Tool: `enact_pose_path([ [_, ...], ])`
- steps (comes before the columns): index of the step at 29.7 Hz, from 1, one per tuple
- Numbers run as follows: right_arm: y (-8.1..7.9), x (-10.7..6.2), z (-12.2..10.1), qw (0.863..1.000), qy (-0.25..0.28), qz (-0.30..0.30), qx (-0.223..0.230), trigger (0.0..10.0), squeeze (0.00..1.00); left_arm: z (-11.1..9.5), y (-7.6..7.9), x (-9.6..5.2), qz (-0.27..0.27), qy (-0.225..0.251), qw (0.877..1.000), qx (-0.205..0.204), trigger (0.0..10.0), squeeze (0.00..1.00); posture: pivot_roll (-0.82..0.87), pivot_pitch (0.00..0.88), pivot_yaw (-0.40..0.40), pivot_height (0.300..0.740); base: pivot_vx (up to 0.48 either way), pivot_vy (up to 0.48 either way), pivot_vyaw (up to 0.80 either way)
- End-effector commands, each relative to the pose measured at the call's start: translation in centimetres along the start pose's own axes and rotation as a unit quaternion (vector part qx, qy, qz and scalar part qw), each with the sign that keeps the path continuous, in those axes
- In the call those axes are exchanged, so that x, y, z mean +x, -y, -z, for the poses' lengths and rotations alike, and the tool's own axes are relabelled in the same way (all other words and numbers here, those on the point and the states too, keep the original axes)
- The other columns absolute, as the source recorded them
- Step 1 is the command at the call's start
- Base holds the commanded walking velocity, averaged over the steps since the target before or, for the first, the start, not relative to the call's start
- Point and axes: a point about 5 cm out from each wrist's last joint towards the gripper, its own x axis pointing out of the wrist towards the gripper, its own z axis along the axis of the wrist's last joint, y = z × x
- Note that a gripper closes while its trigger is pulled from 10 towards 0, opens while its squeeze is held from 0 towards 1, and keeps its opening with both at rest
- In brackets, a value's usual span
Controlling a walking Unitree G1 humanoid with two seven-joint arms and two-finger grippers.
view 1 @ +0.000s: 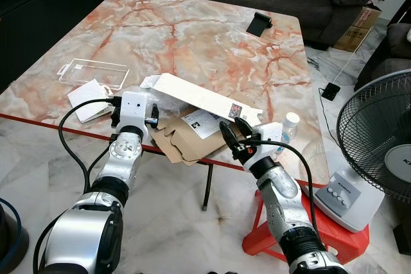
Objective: Picking trash to rubbish bin
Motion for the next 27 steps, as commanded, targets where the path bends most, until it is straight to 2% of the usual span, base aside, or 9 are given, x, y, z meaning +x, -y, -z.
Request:
enact_pose_path([
  [1, 0.06, -0.27, -0.05, 1.0, 0.001, 0.004, 0.002, 10.0, 0.0, -0.72, 0.52, 0.4, 0.004, 0.002, 1.0, -0.004, 0.0, 0.0, -0.07, 0.104, -0.129, 0.74, 0.0, 0.0, 0.0],
  [15, 0.08, -0.25, 0.07, 1.0, -0.003, 0.007, 0.003, 10.0, 0.0, -1.22, 0.81, 0.6, 0.006, 0.009, 1.0, -0.005, 0.0, 0.0, -0.06, 0.098, -0.13, 0.74, 0.0, 0.0, 0.0],
  [27, 0.07, -0.1, 0.09, 1.0, -0.005, 0.007, 0.005, 10.0, 0.0, -0.88, 0.59, 0.47, 0.002, 0.005, 1.0, -0.002, 0.0, 0.0, -0.05, 0.108, -0.131, 0.74, 0.0, 0.0, 0.0],
])
